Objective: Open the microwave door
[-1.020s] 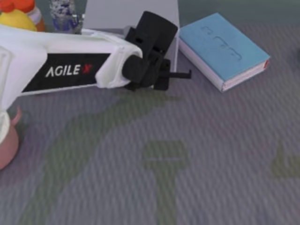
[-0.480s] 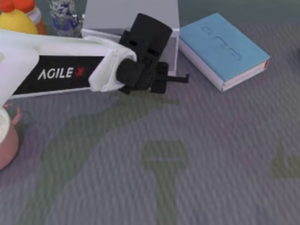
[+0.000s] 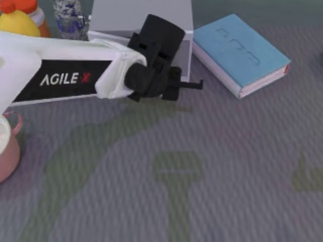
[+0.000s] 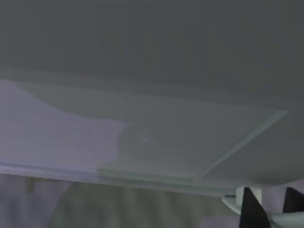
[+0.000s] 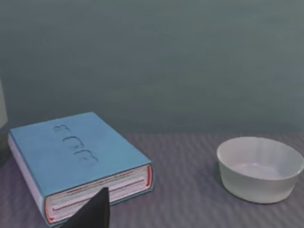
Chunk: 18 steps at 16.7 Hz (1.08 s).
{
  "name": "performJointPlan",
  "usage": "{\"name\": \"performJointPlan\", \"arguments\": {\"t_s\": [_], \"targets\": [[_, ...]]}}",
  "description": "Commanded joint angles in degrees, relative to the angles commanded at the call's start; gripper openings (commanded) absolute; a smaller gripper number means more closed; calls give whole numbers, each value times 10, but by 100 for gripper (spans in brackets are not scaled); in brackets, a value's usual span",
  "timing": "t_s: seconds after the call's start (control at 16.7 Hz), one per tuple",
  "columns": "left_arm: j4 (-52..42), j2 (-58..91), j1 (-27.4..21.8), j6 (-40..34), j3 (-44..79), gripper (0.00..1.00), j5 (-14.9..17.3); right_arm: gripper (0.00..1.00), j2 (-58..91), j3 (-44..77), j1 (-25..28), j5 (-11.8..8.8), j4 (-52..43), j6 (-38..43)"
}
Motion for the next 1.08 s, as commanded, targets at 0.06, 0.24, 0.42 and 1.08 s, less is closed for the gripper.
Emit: {"name": "performJointPlan", "arguments": {"t_s": [0.06, 0.24, 0.42, 1.08], "targets": [[0, 0, 0, 0, 0, 0, 0, 100, 0, 0, 0, 0, 0, 0], [0, 0, 0, 0, 0, 0, 0, 100, 0, 0, 0, 0, 0, 0], [0, 0, 0, 0, 0, 0, 0, 100, 0, 0, 0, 0, 0, 0], [9, -10, 1, 14, -16, 0, 14, 100, 0, 0, 0, 0, 0, 0]]}}
